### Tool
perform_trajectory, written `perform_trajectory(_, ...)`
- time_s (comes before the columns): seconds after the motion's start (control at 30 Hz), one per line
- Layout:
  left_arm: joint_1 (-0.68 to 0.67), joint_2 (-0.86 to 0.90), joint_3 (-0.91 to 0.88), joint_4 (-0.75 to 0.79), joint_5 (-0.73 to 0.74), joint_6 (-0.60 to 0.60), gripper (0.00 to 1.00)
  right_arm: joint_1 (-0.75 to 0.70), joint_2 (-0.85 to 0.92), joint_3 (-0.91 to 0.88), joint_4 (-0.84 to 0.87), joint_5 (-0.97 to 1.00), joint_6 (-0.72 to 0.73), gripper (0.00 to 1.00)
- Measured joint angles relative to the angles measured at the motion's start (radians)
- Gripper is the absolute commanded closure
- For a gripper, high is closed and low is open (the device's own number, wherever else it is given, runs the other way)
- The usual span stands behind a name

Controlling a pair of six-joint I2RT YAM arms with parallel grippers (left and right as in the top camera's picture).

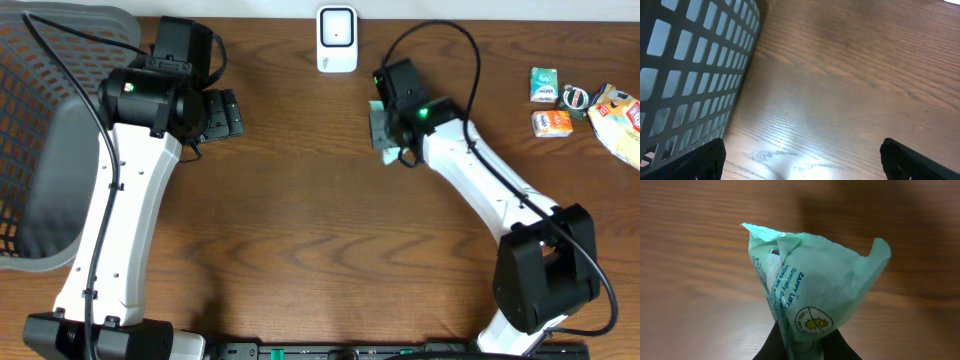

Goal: Scan the item barcode
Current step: 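Lower the wipes pack onto the table right of centre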

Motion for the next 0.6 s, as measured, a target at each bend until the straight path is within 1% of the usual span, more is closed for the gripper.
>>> perform_trajectory(0.17,0.000,0.000,0.000,0.000,0.000,0.000,0.02,-0.002,0.000,-0.105,0.061,0.156,0.020,0.99)
perform_trajectory(0.37,0.000,0.000,0.000,0.000,0.000,0.000,0.02,-0.003,0.000,-0.162,0.128,0.282,0.030,0.98)
perform_trajectory(0.5,0.000,0.000,0.000,0.000,0.000,0.000,0.02,-0.002,0.000,-0.193,0.169,0.338,0.034,0.94)
perform_trajectory(0.6,0.000,0.000,0.000,0.000,0.000,0.000,0.02,-0.002,0.013,-0.204,0.171,0.380,0.033,0.89)
